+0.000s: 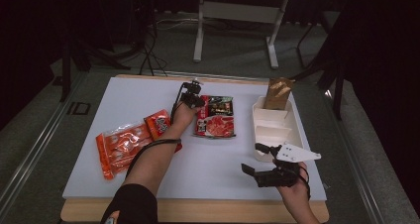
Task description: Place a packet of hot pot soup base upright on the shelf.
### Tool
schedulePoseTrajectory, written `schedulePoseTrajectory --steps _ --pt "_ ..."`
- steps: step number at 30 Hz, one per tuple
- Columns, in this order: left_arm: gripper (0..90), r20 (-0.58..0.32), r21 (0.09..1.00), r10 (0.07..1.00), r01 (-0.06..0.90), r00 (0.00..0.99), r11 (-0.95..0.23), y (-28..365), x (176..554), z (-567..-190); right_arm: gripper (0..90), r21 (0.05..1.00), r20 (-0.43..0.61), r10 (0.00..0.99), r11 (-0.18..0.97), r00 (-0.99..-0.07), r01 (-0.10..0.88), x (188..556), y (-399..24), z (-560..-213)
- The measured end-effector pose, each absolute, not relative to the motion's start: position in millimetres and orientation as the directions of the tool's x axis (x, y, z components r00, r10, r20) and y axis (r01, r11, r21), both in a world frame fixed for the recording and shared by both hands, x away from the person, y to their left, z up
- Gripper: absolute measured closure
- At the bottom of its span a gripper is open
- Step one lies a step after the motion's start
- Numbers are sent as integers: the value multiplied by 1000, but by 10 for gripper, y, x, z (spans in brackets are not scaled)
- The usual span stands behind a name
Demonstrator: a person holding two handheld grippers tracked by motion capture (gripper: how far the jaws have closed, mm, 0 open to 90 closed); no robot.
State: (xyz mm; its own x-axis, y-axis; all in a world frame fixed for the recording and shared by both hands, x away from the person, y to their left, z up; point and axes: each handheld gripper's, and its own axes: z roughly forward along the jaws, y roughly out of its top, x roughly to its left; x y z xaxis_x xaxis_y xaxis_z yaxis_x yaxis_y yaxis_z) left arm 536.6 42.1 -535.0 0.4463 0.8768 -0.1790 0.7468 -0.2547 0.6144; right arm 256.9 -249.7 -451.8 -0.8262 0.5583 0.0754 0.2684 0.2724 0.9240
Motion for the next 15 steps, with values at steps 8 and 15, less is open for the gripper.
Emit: schedulePoseTrajectory --steps 8,15 --pt "876 -176 651 872 719 456 -244 420 5280 -5231 144 925 81 559 266 -825 271 2578 -2504 -4520" --pt "880 -173 692 866 684 469 -232 442 5162 -5058 144 926 75 568 265 -820 268 2573 -2498 -4505"
